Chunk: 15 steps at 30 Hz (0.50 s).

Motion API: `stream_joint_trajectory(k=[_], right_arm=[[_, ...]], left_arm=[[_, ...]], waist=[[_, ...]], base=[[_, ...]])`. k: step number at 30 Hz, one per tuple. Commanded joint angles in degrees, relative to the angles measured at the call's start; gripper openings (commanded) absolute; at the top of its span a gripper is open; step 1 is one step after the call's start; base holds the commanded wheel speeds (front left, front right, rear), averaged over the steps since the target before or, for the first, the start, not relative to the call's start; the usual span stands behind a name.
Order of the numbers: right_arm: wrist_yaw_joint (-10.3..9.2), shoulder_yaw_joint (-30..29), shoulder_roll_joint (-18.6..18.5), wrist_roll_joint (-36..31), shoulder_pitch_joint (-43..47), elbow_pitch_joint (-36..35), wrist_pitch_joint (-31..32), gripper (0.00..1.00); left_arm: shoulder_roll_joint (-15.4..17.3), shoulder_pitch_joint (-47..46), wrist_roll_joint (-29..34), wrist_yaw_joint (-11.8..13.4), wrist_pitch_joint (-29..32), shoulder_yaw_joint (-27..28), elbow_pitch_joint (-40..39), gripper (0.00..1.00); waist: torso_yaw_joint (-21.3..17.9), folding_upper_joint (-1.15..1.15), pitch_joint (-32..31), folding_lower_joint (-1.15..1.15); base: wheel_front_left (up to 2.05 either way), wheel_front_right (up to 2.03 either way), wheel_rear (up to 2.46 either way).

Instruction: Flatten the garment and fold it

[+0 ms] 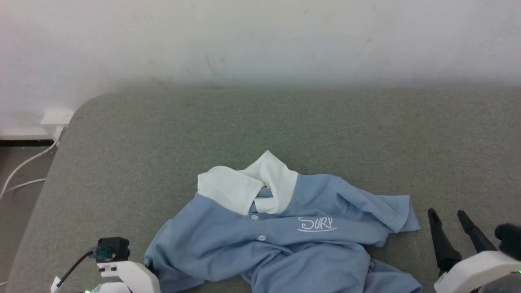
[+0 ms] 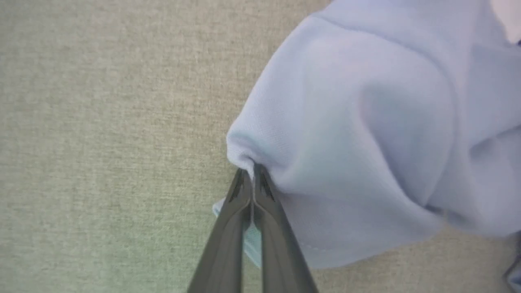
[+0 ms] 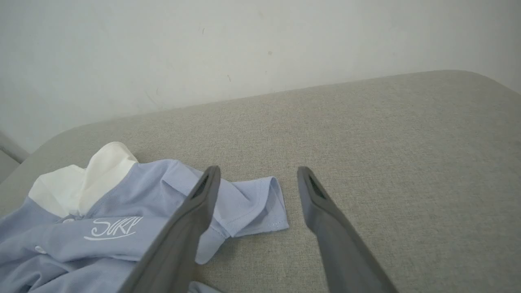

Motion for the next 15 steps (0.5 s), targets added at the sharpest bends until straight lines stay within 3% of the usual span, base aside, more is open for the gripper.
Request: stream_joint_trajectory(k=[1, 8, 15], right_arm=[[-0.05, 0.34, -0.86, 0.23, -2.65, 2.14, 2.60, 1.00], [-0.05, 2.53, -7.59, 5.86, -14.25, 17.16, 14.33, 1.00], [-0.05, 9.07, -13.04, 10.79, -25.53, 29.52, 23.50, 1.00]], left_arm=[[-1.22, 1.09, 0.84, 2.27, -3.54, 1.46, -2.15, 0.00], [0.06, 1.66, 3.99, 7.95, -11.81, 5.29, -11.05, 0.00], [0.33, 0.22, 6.75, 10.51, -13.65, 5.49, -17.50, 0.00]], waist=[[1.08, 0.00, -0.19, -0.01], [3.66, 0.00, 1.84, -0.01], [6.10, 0.00, 5.13, -0.01]], base=[[0.00, 0.00, 0.00], [0.00, 0.00, 0.00], [0.00, 0.00, 0.00]])
